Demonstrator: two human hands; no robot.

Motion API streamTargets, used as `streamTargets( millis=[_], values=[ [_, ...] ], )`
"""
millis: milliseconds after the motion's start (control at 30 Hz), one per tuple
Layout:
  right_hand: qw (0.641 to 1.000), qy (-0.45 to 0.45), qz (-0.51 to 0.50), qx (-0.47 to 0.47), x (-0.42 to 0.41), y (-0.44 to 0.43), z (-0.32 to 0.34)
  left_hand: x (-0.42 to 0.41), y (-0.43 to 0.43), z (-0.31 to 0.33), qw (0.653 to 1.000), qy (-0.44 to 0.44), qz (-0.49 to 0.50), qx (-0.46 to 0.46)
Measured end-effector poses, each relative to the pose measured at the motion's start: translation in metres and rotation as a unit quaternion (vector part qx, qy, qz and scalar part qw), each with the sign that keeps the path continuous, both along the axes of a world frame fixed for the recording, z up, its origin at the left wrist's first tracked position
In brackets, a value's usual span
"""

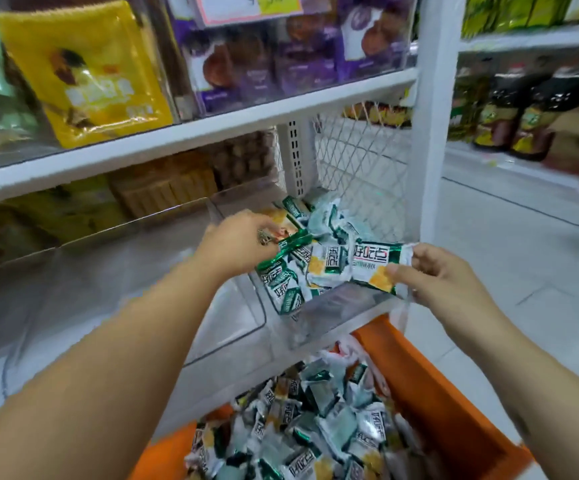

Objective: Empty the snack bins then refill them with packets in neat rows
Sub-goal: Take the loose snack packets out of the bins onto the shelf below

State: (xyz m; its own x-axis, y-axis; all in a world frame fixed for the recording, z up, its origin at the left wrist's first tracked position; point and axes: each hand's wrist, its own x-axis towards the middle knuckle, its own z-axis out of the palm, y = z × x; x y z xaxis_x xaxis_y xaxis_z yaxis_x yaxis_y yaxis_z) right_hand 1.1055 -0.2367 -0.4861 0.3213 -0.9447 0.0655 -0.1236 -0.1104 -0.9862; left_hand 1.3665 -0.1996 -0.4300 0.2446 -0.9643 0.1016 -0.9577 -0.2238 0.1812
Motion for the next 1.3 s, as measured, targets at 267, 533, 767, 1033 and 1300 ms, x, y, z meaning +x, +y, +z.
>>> streamTargets(
  millis=[267,533,767,1033,1300],
  values=[
    [0.999,-0.031,-0.022,-0.028,0.014,-0.034,0.003,-0.001,-0.067,-0.008,0.973,-0.167,-0.014,0.162],
    [0.999,-0.011,-0.023,-0.031,0.013,-0.047,-0.006,0.002,-0.085,-0.011,0.956,-0.246,-0.068,0.144],
    [0.999,-0.025,-0.019,-0.026,0.013,-0.038,-0.001,0.012,-0.08,-0.003,0.975,-0.212,-0.006,0.071],
    [0.997,-0.062,0.004,-0.047,0.01,-0.036,0.016,-0.001,-0.035,0.03,0.993,-0.074,0.041,-0.086],
    [0.982,0.035,0.184,0.0,-0.014,0.002,0.016,-0.047,0.107,0.057,0.951,0.017,-0.024,-0.307]
  ],
)
